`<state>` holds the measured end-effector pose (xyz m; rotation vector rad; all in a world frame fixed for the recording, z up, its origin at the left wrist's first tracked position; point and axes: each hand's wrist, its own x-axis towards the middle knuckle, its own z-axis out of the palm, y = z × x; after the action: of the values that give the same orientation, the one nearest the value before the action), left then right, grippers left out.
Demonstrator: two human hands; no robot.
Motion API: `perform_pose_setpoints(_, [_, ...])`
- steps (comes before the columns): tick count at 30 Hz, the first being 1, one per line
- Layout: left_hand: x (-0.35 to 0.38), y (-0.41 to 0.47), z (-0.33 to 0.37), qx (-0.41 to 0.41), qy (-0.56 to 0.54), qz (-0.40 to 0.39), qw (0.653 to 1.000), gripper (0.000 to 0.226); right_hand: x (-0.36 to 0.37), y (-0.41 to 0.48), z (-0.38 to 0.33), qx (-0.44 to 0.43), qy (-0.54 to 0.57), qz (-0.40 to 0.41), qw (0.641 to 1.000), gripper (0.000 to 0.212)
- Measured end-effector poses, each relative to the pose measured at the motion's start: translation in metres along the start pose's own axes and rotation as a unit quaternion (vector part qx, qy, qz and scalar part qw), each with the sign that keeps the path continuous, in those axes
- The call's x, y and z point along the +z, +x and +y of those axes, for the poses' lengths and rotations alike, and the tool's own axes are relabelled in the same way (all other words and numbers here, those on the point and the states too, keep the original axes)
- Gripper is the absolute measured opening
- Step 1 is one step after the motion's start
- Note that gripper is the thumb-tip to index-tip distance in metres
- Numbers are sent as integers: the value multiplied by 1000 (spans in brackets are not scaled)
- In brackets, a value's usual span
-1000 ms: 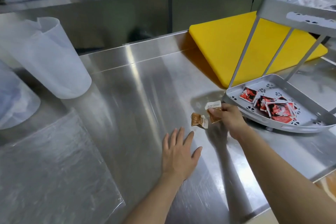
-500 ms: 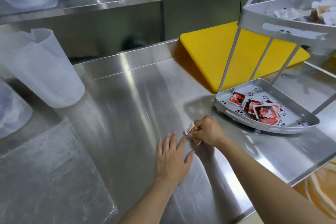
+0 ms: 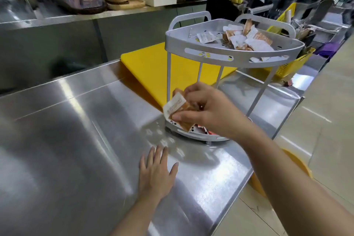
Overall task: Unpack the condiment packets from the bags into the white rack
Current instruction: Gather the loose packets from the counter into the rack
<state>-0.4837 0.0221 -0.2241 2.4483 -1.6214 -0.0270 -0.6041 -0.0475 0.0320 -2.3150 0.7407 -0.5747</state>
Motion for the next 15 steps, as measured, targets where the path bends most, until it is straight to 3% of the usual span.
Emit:
perform_pose_setpoints(3, [-2, 0, -2, -2, -7, -9, 1000, 66, -49, 6, -23, -57, -19, 200, 978, 14])
perform_pose_setpoints(5, [-6, -2, -2, -3, -7, -31, 999, 73, -74, 17, -32, -92, -80, 355, 927, 19])
perform_pose_setpoints(7, [-7, -3, -3, 4, -5, -46, 999, 79, -93, 36, -31, -53, -147, 451, 879, 28])
perform_pose_setpoints(9, [-9, -3, -3, 2, -6, -52, 999, 82, -104, 56, -18, 69, -227, 411, 880, 29])
perform_pose_setpoints(11, [-9, -3, -3, 1, -5, -55, 998, 82, -106, 70, -6, 166, -283, 253, 910, 27])
perform_pose_setpoints(13, [-8, -3, -4, -3, -14, -56, 998, 81, -104, 70, -2, 204, -305, 105, 925, 34])
perform_pose_setpoints(15, [-9, -3, -4, -4, -20, -57, 998, 81, -105, 69, -2, 200, -311, 92, 925, 46])
